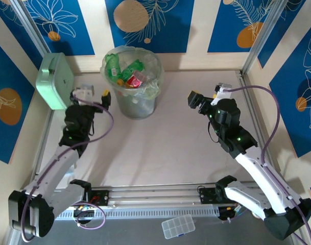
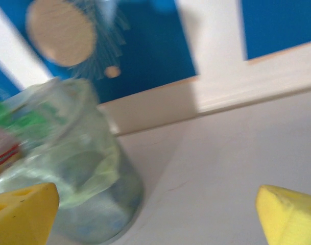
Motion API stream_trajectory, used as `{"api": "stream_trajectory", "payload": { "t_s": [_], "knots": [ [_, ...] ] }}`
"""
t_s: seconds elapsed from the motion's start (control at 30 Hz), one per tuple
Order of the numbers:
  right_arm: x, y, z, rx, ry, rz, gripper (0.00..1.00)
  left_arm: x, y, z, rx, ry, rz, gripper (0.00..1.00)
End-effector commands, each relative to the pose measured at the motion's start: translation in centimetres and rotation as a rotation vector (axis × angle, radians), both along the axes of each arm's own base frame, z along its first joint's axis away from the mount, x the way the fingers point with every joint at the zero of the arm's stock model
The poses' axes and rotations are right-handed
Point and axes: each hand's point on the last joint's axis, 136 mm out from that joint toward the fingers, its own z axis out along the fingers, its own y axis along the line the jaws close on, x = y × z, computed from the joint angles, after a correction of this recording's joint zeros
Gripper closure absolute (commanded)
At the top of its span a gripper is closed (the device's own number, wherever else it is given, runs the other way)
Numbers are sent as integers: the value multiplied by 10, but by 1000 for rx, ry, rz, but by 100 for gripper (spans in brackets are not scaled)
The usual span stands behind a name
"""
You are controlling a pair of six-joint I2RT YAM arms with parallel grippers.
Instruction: Put the plastic bottles in the bin
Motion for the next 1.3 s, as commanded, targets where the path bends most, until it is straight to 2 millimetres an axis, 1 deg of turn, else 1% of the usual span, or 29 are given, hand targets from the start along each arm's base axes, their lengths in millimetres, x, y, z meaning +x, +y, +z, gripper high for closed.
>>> {"api": "stream_trajectory", "payload": {
  "t_s": [0.0, 0.03, 0.07, 0.1, 0.13, 0.17, 0.2, 0.27, 0.33, 0.37, 0.4, 0.43, 0.5, 0.53, 0.6, 0.67, 0.7, 0.77, 0.8, 0.9, 0.93, 1.0, 1.03, 1.07, 1.1, 1.2, 1.27],
  "knots": [
    [13, -58, -5, 13, -25, -298, 1, -3, 19, -1, 57, -85, 109, 1],
    [19, -57, -14, -29, -22, -262, 1, -2, 23, -19, 18, -54, 131, 1],
    [27, -49, -23, -74, -38, -174, 1, -3, 19, -35, -5, -55, 104, 1],
    [33, -35, -28, -136, -80, -53, 1, -5, 9, -46, 6, -77, 42, 1],
    [34, -14, -37, -207, -134, 112, 1, -10, -4, -59, 39, -106, -35, 1],
    [29, 3, -46, -284, -184, 246, 1, -13, -8, -69, 66, -128, -61, 1],
    [27, 9, -55, -331, -205, 299, 1, -12, -4, -79, 56, -124, -35, 1],
    [34, 0, -76, -363, -166, 253, 1, -9, 11, -101, 29, -70, 47, 1],
    [43, -9, -104, -396, -77, 225, 1, -7, 16, -119, 57, -19, 68, 1],
    [47, -21, -114, -378, -31, 165, 1, -6, 16, -127, 88, 7, 73, 1],
    [49, -34, -118, -335, -9, 85, 1, -6, 19, -130, 117, 15, 89, 1],
    [50, -43, -119, -271, -7, 41, 1, -6, 23, -134, 143, 26, 108, 1],
    [48, -39, -121, -238, -33, 106, 1, -7, 38, -139, 136, 52, 179, 1],
    [50, -41, -125, -243, -38, 105, 1, -8, 46, -142, 114, 69, 212, 1],
    [57, -51, -142, -257, 8, 68, 1, -5, 48, -147, 102, 110, 205, 1],
    [64, -61, -161, -268, 62, 24, 1, -3, 44, -156, 110, 152, 170, 1],
    [66, -64, -163, -269, 66, 10, 1, -3, 45, -160, 106, 167, 171, 1],
    [68, -61, -171, -279, 77, 25, 1, -3, 49, -174, 77, 198, 183, 1],
    [69, -63, -176, -264, 87, 15, 1, -3, 50, -176, 76, 187, 182, 1],
    [73, -62, -179, -268, 97, 23, 1, -1, 56, -185, 61, 166, 198, 1],
    [74, -65, -179, -266, 109, 6, 1, 1, 57, -189, 51, 162, 202, 1],
    [78, -71, -178, -264, 111, -12, 1, 6, 53, -200, 53, 177, 168, 1],
    [80, -70, -179, -269, 111, 3, 1, 9, 53, -198, 62, 160, 173, 1],
    [81, -69, -180, -296, 101, 18, 1, 9, 53, -201, 63, 176, 170, 1],
    [83, -71, -181, -321, 105, 12, 1, 11, 53, -204, 62, 215, 170, 1],
    [87, -80, -185, -289, 157, -9, 1, 28, 55, -212, 75, 310, 194, 1],
    [90, -81, -187, -275, 176, -1, 1, 30, 57, -212, 63, 307, 185, 1]
  ]
}}
